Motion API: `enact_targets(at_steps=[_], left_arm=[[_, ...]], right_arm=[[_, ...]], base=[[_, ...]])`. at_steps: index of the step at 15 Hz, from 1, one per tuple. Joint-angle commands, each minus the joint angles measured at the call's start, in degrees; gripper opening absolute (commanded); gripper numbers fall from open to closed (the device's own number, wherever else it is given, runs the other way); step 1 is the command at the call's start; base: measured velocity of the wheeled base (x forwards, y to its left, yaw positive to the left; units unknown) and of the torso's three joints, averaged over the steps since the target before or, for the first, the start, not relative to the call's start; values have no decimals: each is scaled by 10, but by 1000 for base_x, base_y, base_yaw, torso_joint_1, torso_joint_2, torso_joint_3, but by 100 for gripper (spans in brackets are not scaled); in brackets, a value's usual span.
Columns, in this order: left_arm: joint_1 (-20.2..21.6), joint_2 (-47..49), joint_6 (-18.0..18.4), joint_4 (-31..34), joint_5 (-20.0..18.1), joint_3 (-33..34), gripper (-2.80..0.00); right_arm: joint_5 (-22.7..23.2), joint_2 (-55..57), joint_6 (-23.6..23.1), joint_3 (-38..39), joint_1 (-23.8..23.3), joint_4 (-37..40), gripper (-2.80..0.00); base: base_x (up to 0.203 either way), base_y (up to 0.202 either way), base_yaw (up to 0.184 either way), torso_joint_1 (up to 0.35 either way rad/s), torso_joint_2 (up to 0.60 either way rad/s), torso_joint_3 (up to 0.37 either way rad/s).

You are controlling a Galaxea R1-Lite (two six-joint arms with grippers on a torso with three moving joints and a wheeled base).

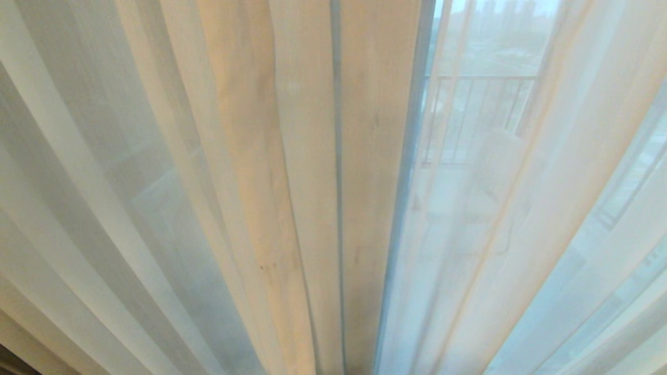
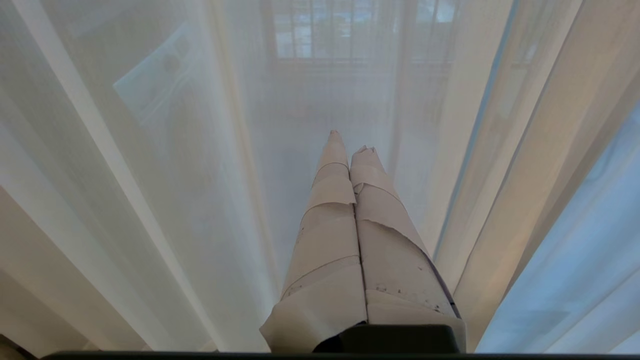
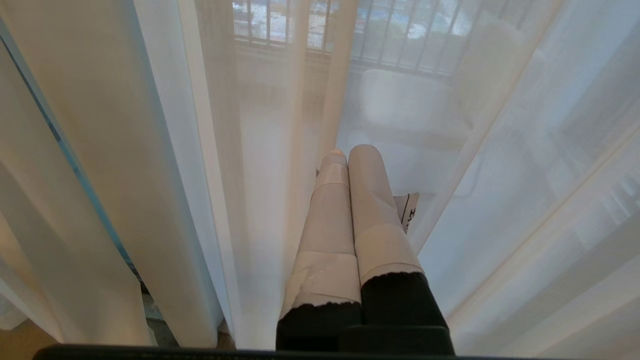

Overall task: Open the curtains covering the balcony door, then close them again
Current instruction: Close the outer curtains on both sides

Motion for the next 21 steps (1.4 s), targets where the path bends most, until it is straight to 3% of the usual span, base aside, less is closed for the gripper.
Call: enact_targets(at_steps=[1, 21], left_arm=[[0, -1, -1, 0, 0, 0, -280], [0, -1, 0, 0, 1, 0, -280]], right_arm=[[1, 1, -1, 0, 0, 0, -280], [1, 1, -1, 0, 0, 0, -280]], base=[[0, 0, 0, 0, 0, 0], [0, 0, 0, 0, 0, 0]])
